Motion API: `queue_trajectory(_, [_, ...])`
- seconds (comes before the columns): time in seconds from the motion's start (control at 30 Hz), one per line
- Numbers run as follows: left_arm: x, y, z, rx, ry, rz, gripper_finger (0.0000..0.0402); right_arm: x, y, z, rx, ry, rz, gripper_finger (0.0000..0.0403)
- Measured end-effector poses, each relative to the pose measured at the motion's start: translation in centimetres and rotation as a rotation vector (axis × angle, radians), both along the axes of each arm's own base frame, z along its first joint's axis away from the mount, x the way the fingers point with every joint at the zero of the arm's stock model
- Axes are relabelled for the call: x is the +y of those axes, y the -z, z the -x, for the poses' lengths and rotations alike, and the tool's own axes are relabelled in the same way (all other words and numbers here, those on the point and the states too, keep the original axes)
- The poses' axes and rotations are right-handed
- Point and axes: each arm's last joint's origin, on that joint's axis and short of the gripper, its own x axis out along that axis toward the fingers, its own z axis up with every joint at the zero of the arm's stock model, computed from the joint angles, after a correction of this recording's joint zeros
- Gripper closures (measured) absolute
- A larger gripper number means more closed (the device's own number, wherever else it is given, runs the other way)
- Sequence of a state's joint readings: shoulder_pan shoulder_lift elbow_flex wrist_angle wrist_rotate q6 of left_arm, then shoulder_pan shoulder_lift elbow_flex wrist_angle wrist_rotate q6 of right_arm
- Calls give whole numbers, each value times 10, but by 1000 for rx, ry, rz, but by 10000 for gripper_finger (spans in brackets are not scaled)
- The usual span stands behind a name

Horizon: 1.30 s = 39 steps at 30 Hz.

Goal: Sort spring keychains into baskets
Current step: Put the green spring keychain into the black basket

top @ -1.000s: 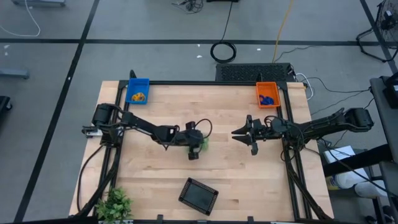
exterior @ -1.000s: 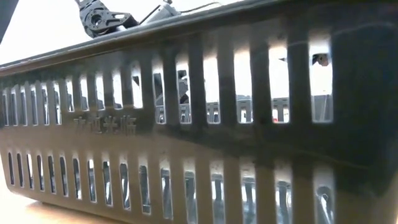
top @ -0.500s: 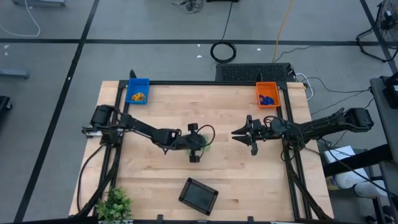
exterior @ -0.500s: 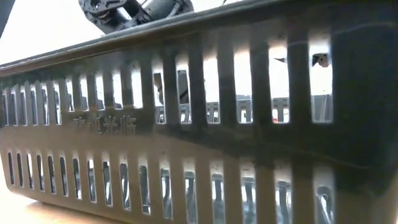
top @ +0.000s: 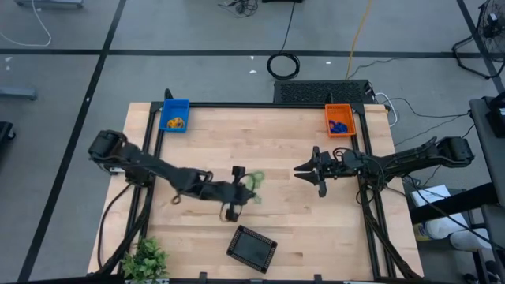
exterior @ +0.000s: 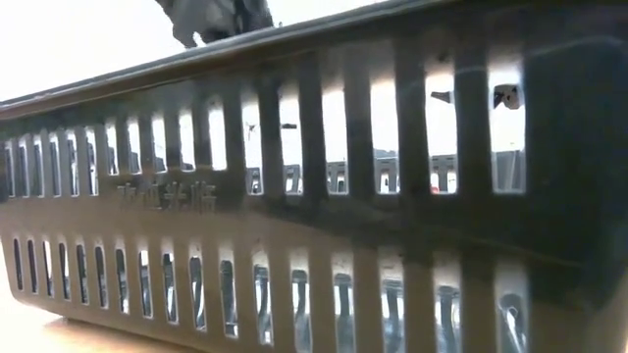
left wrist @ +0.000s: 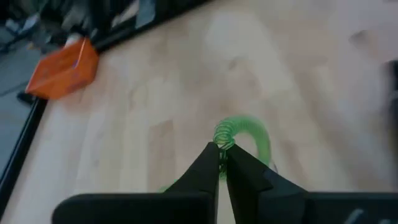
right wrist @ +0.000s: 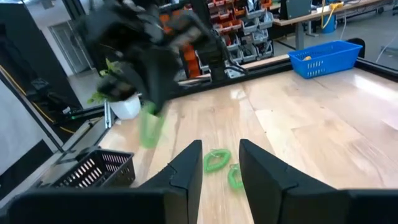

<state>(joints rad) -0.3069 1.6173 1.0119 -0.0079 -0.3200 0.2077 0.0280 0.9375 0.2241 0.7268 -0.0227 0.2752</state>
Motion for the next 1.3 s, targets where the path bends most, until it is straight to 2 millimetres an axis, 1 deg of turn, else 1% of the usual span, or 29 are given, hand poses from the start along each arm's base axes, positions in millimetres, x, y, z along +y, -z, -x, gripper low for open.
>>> queue_trajectory(0.07, [-11,-10,10,-9,42,5,384,0,0,0,1,0,0,312])
queue_trajectory(0.17, [-25,-20,18,-46,92,16,394,0,0,0,-2,-1,0,312])
queue_trajectory(0.27, [-35,-26,27,-62,131,18,389,0,0,0,-2,-3,2,312])
queue_trajectory(0.37, [-45,-27,31,-63,175,2,381,0,0,0,-2,-2,2,312])
queue_trajectory(0.47, [-51,-26,34,-63,216,-28,390,0,0,0,-2,-1,3,312])
queue_trajectory(0.57, [-53,-26,34,-59,237,-17,394,0,0,0,-2,-1,3,312])
queue_trajectory(0.77, [-53,-26,34,-60,233,-7,381,0,0,0,-2,-1,1,312])
queue_trajectory(0.93, [-50,-26,33,-58,224,1,394,0,0,0,-2,-1,2,312])
queue_trajectory(1.03, [-50,-26,33,-57,229,9,385,0,0,0,-2,0,3,312])
queue_trajectory(1.13, [-52,-26,33,-51,258,26,381,0,0,0,-2,0,3,312])
queue_trajectory(1.3, [-55,-26,34,-23,357,119,394,0,0,0,-2,0,3,312])
